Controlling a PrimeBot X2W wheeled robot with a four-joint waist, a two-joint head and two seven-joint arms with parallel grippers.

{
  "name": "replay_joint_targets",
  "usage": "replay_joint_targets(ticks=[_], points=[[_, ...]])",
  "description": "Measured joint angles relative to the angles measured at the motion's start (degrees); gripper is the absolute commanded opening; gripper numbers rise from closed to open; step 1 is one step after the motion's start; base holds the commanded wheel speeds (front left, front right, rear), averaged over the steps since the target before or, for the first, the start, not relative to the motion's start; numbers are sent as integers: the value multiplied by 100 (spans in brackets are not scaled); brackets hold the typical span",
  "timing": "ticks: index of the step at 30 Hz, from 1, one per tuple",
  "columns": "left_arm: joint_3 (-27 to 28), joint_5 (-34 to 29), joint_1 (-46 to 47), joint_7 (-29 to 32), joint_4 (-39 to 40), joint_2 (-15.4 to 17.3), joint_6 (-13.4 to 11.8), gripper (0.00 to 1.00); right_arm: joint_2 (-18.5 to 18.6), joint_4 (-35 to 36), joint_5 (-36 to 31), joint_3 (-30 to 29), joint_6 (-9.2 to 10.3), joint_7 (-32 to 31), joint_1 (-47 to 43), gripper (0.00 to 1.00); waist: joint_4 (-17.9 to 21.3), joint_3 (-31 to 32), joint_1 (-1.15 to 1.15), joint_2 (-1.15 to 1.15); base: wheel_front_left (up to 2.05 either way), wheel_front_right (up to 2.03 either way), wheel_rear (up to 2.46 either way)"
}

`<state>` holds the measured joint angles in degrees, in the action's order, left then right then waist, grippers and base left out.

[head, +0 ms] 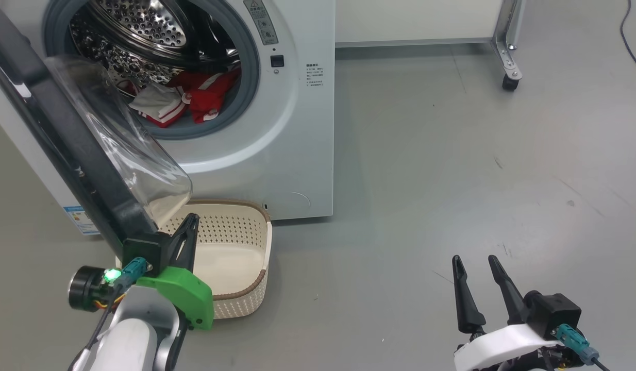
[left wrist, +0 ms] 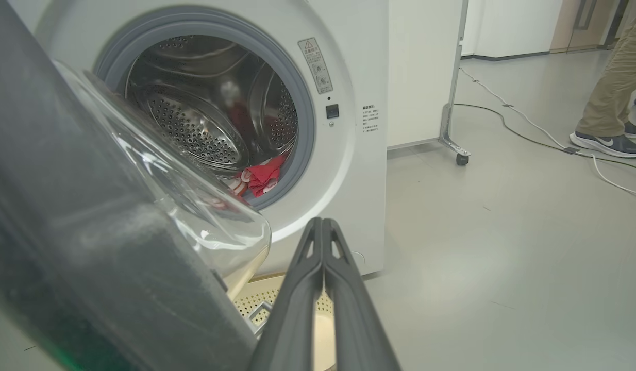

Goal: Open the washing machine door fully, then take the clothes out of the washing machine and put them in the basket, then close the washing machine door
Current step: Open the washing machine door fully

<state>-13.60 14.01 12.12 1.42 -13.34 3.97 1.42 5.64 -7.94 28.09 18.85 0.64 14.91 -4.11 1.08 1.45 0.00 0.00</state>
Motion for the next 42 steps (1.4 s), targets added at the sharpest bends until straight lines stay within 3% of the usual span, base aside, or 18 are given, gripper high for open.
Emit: replay_joint_targets(ticks=[15, 32, 42], points=[[331, 110, -41, 79, -454, 4, -270, 0, -41, -20, -51, -142, -8, 1, -1, 100, 92, -48, 0, 0, 0, 0, 0], [408, 290, -30, -7, -701, -73, -271, 0, -86, -73, -92, -249, -85, 0, -1, 100, 55, -45, 0, 0, 0, 0, 0], [363, 324, 18, -109, -860, -132, -263, 0, -116, -101, -100, -331, -116, 0, -83, 100, -220, -6, 0, 0, 0, 0, 0]])
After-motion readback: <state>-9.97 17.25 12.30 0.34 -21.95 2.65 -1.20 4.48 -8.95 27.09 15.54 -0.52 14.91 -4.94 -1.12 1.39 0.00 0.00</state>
